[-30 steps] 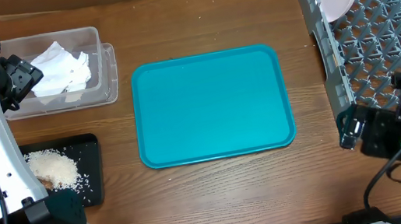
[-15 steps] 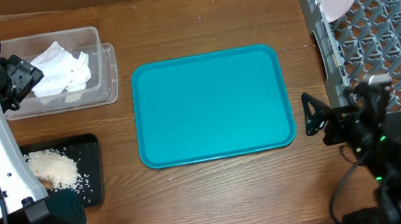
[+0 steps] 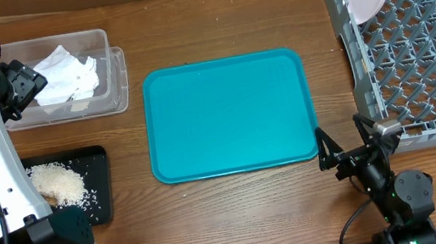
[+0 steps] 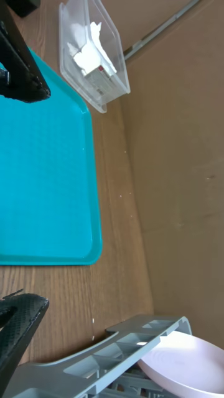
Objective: Sort waste into correct bins and load items into the dishwasher
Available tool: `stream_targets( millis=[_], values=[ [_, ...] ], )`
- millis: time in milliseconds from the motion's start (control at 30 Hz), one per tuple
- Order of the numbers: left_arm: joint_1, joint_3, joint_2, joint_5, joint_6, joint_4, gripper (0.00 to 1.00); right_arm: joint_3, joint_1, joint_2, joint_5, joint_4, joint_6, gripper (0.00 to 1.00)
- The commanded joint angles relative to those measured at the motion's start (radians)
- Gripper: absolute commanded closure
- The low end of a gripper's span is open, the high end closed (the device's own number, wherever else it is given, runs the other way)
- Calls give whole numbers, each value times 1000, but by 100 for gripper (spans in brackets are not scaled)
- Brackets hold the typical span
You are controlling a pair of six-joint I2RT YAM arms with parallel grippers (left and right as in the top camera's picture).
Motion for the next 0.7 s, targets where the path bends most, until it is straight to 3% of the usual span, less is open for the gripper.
stream_targets(
  millis=[0, 200, 667],
  values=[
    [-2, -4, 0, -6, -13, 1, 0, -27, 0, -60, 27, 11, -2, 0],
    [-2, -4, 0, -6, -13, 1, 0, -47, -37, -243, 30, -117, -1, 0],
    [-2, -4, 0, -6, -13, 1, 0, -47, -47, -239, 155, -125, -4, 0]
  ],
)
